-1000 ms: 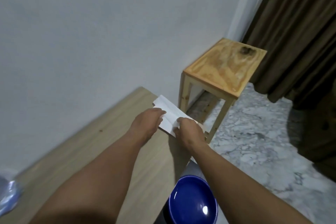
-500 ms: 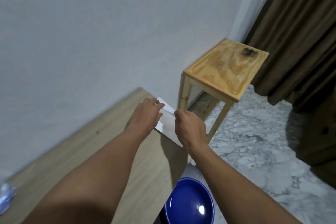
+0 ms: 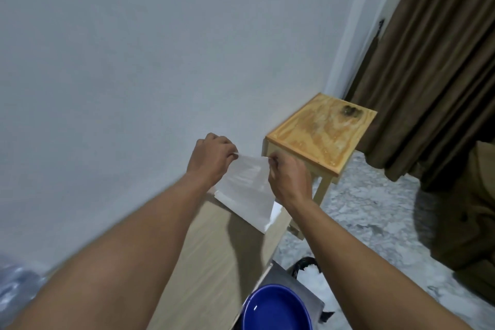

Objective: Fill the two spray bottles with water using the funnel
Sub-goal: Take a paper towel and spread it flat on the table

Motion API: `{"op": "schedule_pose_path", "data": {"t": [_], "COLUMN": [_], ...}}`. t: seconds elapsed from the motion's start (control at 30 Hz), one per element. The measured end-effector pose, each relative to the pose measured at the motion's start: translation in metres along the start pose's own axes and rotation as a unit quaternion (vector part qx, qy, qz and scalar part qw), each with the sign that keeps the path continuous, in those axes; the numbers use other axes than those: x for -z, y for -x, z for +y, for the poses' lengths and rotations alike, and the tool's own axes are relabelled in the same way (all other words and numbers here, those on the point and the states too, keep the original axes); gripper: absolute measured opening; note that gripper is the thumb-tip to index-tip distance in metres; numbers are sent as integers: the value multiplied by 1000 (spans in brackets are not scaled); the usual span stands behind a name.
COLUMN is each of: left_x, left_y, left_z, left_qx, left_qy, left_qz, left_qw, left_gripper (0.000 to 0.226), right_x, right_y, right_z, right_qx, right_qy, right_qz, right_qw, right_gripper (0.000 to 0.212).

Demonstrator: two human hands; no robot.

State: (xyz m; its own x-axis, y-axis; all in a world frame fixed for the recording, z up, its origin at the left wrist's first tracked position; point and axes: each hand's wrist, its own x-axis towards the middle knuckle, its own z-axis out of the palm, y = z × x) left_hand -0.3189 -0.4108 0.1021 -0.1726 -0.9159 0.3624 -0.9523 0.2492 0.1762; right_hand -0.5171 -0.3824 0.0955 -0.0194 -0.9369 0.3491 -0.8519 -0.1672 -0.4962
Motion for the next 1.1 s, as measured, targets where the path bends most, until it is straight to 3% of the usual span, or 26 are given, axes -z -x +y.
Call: {"op": "schedule_pose_path", "data": {"t": [0.17,0.3,0.67,0.93,1.1], "left_x": [24,24,46,69,91], "left_y": [-1,-2,-9,-7,1], "left_z": [8,14,25,22,21], "left_qx": [7,21,111,146,160], "left_qy": [11,25,104,142,187], "left_qz": [20,-26,-26,-89,-41], "left_qw": [1000,999,988,975,968], "left_gripper": [18,16,13,12,12], "right_x": [15,18,38,53,65], "right_y": [-3,-3,-15,-24,-23], "right_z": [-15,-15,-13,-21,-29], "right_qx": [-12,-18,-23,-4,-1], "right_qy": [-23,-16,-90,-91,-114], "right_qz": [41,14,2,-30,8], "right_qw": [999,1000,996,995,993], "right_gripper": [20,19,21,22,19]}}
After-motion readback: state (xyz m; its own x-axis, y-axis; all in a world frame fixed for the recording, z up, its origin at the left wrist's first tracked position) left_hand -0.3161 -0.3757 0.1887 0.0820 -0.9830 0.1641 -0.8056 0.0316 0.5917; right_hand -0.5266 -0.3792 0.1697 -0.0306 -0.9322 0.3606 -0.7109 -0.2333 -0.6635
